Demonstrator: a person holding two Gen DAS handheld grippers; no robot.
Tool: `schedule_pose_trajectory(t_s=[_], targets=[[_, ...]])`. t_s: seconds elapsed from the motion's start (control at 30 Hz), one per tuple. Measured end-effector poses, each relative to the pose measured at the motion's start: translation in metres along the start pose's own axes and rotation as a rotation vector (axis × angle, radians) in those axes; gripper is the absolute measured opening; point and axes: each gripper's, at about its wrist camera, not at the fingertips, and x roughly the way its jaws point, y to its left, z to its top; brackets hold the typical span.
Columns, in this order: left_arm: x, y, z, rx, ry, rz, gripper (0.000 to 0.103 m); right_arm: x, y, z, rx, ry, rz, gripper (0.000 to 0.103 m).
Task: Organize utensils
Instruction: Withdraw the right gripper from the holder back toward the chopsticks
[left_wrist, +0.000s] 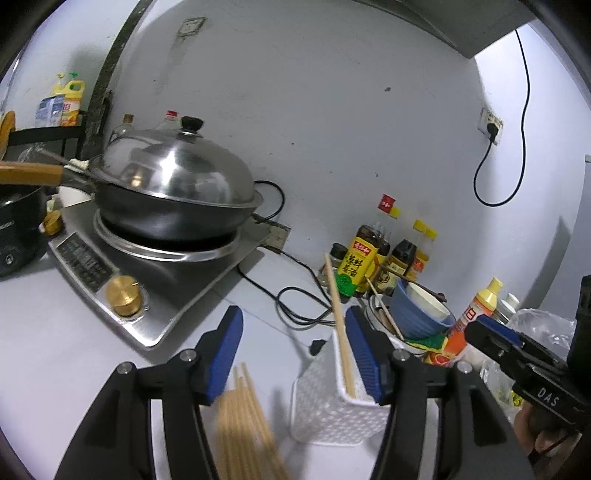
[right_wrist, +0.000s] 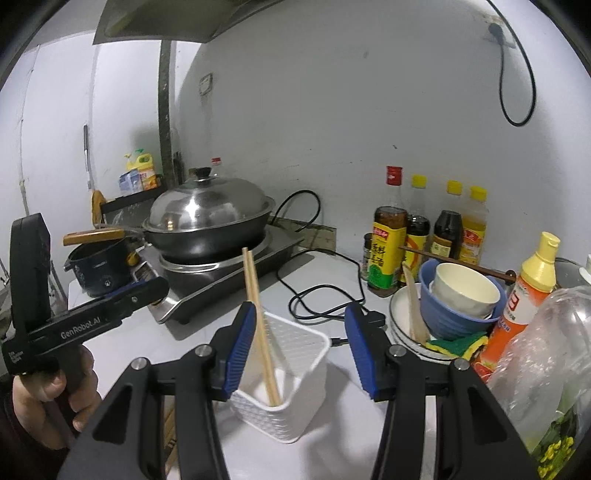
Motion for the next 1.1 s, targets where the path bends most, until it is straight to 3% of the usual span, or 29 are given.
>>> schedule_pose_trajectory(t_s=[0.6, 0.8, 1.1], targets=[[-0.044, 0.081, -0.03, -0.002, 0.0, 0.105, 0.059, 0.018, 0.071, -0.034, -0.04, 0.097, 0.019, 0.049], [-0.048, 0.109, -0.056, -0.008, 0.057, 0.134, 0.059, 0.018, 0.086, -0.059, -0.02, 0.125, 0.014, 0.049], [-0.044, 0.142, -0.085, -0.063, 0.141, 0.129, 0.059, 0.044, 0.101, -0.103, -0.038, 0.252, -0.003, 0.049]])
